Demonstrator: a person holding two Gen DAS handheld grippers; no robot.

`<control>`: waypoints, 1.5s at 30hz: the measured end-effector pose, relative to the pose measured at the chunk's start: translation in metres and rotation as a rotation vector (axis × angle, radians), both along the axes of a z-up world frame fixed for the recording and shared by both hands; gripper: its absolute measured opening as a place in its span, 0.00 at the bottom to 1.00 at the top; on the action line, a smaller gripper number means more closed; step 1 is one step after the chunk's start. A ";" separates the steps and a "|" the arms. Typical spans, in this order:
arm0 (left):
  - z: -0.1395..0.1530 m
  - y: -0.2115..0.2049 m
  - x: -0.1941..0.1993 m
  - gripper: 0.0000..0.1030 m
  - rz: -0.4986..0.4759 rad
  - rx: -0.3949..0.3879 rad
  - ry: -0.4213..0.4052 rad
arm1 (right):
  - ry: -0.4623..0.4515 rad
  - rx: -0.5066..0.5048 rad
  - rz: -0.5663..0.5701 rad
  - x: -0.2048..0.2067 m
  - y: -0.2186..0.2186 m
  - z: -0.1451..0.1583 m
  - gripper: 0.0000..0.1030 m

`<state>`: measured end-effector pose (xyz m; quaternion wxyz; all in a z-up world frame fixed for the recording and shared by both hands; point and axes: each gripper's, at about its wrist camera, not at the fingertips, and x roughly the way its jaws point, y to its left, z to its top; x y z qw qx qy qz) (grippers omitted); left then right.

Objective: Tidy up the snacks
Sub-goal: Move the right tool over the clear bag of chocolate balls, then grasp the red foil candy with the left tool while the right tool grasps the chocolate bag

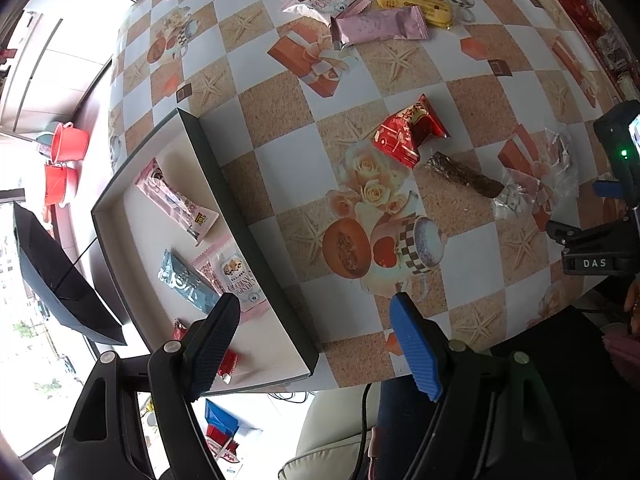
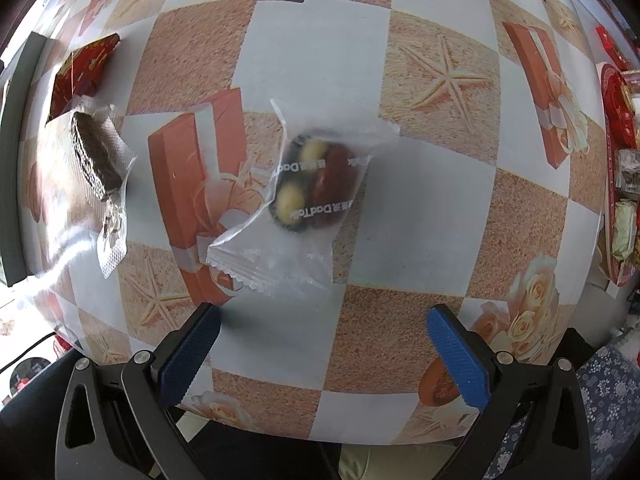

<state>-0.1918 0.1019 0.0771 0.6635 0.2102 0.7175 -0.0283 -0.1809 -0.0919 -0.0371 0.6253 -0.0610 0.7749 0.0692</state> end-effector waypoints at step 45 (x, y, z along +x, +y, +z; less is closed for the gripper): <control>-0.080 -0.033 0.078 0.32 -0.029 -0.212 -0.037 | -0.040 0.020 -0.019 0.001 -0.008 0.076 1.00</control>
